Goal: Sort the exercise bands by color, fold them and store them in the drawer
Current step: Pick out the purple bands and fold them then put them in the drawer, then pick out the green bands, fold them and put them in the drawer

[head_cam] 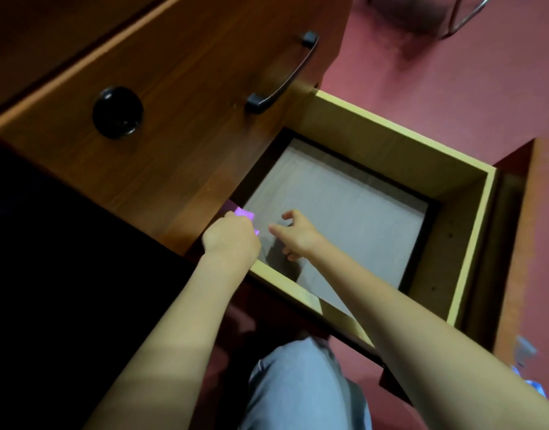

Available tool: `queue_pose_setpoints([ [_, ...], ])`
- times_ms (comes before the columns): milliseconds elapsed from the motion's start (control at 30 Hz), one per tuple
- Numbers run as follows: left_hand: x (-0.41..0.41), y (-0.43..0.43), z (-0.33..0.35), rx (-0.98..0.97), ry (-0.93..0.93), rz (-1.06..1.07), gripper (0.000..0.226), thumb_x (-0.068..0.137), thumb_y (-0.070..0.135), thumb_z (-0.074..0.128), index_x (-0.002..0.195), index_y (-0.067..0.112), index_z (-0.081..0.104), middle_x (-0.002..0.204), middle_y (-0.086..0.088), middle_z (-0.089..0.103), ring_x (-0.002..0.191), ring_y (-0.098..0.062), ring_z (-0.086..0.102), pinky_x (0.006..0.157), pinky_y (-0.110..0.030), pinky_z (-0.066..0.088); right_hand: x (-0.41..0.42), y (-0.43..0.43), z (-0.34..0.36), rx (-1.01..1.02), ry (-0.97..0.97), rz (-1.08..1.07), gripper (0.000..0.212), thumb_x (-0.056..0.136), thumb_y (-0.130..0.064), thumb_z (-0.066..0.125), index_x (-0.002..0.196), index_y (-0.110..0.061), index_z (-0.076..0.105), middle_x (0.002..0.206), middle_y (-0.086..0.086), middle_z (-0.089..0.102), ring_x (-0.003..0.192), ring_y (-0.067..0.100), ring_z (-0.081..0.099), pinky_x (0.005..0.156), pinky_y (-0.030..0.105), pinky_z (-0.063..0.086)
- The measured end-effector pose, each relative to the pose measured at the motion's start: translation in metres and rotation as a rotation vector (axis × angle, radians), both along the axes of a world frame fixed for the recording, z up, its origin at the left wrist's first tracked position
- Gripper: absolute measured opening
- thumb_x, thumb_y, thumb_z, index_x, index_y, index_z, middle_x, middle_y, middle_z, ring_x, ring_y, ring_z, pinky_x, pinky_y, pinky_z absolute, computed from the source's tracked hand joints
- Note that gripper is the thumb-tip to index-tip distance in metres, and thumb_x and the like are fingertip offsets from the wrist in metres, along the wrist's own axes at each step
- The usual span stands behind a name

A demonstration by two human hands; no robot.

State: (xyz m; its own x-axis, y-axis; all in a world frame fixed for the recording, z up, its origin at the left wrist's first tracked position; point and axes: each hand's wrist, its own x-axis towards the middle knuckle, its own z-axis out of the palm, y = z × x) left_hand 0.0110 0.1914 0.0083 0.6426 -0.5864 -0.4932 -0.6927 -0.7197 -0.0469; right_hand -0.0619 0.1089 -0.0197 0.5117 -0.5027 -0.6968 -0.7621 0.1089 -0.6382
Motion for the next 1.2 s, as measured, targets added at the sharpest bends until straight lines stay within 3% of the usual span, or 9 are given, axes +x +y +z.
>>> queue_pose_setpoints([
  [167, -0.055, -0.007, 0.026, -0.063, -0.019, -0.148, 0.029, 0.092, 0.019, 0.038, 0.115, 0.009, 0.052, 0.123, -0.011, 0.055, 0.116, -0.028, 0.049, 0.098, -0.037, 0.031, -0.05, -0.007, 0.043, -0.059, -0.123, -0.101, 0.037, 0.091, -0.016, 0.046, 0.127, -0.01, 0.041, 0.112, 0.013, 0.053, 0.077, 0.022, 0.054, 0.06, 0.026, 0.047],
  [267, -0.097, -0.01, 0.043, -0.264, 0.139, -0.177, 0.028, 0.093, 0.021, 0.039, 0.115, 0.012, 0.054, 0.121, -0.008, 0.057, 0.115, -0.028, 0.052, 0.093, -0.037, 0.034, -0.089, -0.008, 0.071, -0.115, -0.224, -0.154, 0.028, 0.09, -0.01, 0.045, 0.119, -0.008, 0.049, 0.097, 0.004, 0.051, 0.061, 0.013, 0.051, 0.058, 0.023, 0.045],
  [433, -0.191, -0.032, 0.078, -0.664, 0.488, -0.207, 0.022, 0.089, 0.017, 0.043, 0.103, 0.012, 0.059, 0.102, -0.01, 0.063, 0.092, -0.027, 0.056, 0.072, -0.031, 0.037, -0.194, -0.022, 0.11, -0.299, -0.348, -0.288, 0.019, 0.088, -0.002, 0.048, 0.086, -0.017, 0.058, 0.07, 0.001, 0.055, 0.042, -0.004, 0.049, 0.044, 0.009, 0.039],
  [567, -0.255, -0.057, 0.076, -0.828, 0.753, -0.246, 0.022, 0.082, 0.017, 0.044, 0.085, 0.013, 0.065, 0.089, -0.009, 0.067, 0.074, -0.025, 0.054, 0.074, -0.038, 0.048, -0.286, -0.033, 0.121, -0.291, -0.341, -0.384, 0.019, 0.089, 0.002, 0.044, 0.089, -0.01, 0.059, 0.052, -0.004, 0.055, 0.04, 0.0, 0.046, 0.048, 0.013, 0.043],
  [767, -0.346, -0.091, 0.038, -0.685, 0.881, -0.261, 0.024, 0.081, 0.015, 0.045, 0.088, 0.016, 0.067, 0.094, -0.005, 0.071, 0.089, -0.025, 0.063, 0.081, -0.036, 0.049, -0.413, -0.048, 0.077, -0.23, -0.187, -0.661, 0.021, 0.089, 0.004, 0.042, 0.09, -0.009, 0.058, 0.069, 0.002, 0.058, 0.04, 0.0, 0.047, 0.046, 0.012, 0.044],
  [867, -0.37, -0.103, 0.01, -0.735, 1.072, -0.02, 0.021, 0.082, 0.002, 0.046, 0.08, 0.01, 0.065, 0.077, -0.006, 0.067, 0.064, 0.004, 0.06, 0.067, -0.015, 0.047, -0.452, -0.054, 0.032, -0.144, -0.105, -0.796, 0.024, 0.089, 0.007, 0.036, 0.092, -0.008, 0.055, 0.068, 0.002, 0.056, 0.035, -0.001, 0.046, 0.043, 0.012, 0.041],
  [933, -0.382, -0.109, -0.015, -0.751, 1.122, 0.091, 0.031, 0.083, -0.009, 0.044, 0.071, 0.015, 0.059, 0.071, 0.0, 0.061, 0.054, 0.009, 0.056, 0.06, -0.006, 0.042, -0.472, -0.055, -0.001, -0.071, -0.069, -0.903, 0.028, 0.088, 0.008, 0.031, 0.094, -0.007, 0.053, 0.068, 0.003, 0.054, 0.032, -0.001, 0.045, 0.04, 0.011, 0.039],
  [1067, -0.398, -0.123, -0.08, -0.698, 1.142, 0.303, 0.033, 0.084, -0.012, 0.043, 0.07, 0.016, 0.055, 0.069, -0.002, 0.058, 0.045, 0.006, 0.055, 0.051, -0.004, 0.041, -0.496, -0.05, -0.066, 0.039, -0.054, -1.089, 0.03, 0.086, 0.009, 0.031, 0.096, -0.008, 0.053, 0.068, 0.004, 0.053, 0.029, 0.001, 0.043, 0.038, 0.012, 0.037],
  [1200, -0.422, -0.133, -0.165, -0.435, 1.099, 0.525, 0.027, 0.084, -0.004, 0.05, 0.072, 0.02, 0.054, 0.071, -0.002, 0.057, 0.048, -0.002, 0.056, 0.049, -0.011, 0.039, -0.52, -0.032, -0.121, 0.124, -0.031, -1.171, 0.029, 0.084, 0.012, 0.033, 0.095, -0.006, 0.053, 0.067, 0.007, 0.052, 0.029, 0.001, 0.042, 0.038, 0.012, 0.038],
])
